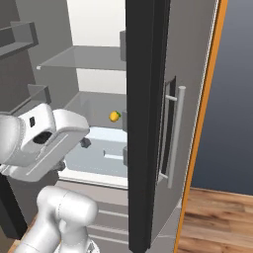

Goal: Retrieve a lemon from the fridge and place it on the cutting board with the fish.

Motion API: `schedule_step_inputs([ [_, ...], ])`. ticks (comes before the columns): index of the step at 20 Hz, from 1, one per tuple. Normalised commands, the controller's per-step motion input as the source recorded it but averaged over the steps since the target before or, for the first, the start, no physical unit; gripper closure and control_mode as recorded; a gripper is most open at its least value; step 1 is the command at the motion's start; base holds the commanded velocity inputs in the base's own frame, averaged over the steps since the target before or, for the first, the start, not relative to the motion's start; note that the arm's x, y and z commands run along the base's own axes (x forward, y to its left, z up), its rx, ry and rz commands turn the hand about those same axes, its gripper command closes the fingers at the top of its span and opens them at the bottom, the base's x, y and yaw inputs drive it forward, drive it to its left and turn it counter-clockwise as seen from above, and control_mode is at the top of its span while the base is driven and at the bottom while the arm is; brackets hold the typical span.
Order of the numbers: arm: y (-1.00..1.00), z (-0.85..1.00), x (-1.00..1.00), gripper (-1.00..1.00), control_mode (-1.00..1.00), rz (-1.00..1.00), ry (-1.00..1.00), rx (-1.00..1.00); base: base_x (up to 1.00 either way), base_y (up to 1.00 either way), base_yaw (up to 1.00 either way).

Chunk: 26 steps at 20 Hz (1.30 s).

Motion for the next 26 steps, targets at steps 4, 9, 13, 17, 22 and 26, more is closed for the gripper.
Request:
schedule_step_inputs([
  [4,0.41,-0.01,0.49,-1.0,-1.0,0.0,0.22,-0.25,0.0,0.0,0.0],
  [9,-0.05,0.01,0.36,-1.0,-1.0,0.0,0.19,-0.19,0.0,0.0,0.0],
  [13,-0.41,0.0,0.44,-1.0,-1.0,0.0,0.06,-0.03,0.0,0.0,0.0],
  [17,-0.19,0.0,0.5,-1.0,-1.0,0.0,0.09,-0.04,0.0,0.0,0.0],
  [22,0.0,0.0,0.67,-1.0,-1.0,0.0,0.12,-0.1,0.0,0.0,0.0],
  [26,-0.11,0.0,0.38,-1.0,-1.0,0.0,0.18,-0.1,0.0,0.0,0.0],
])
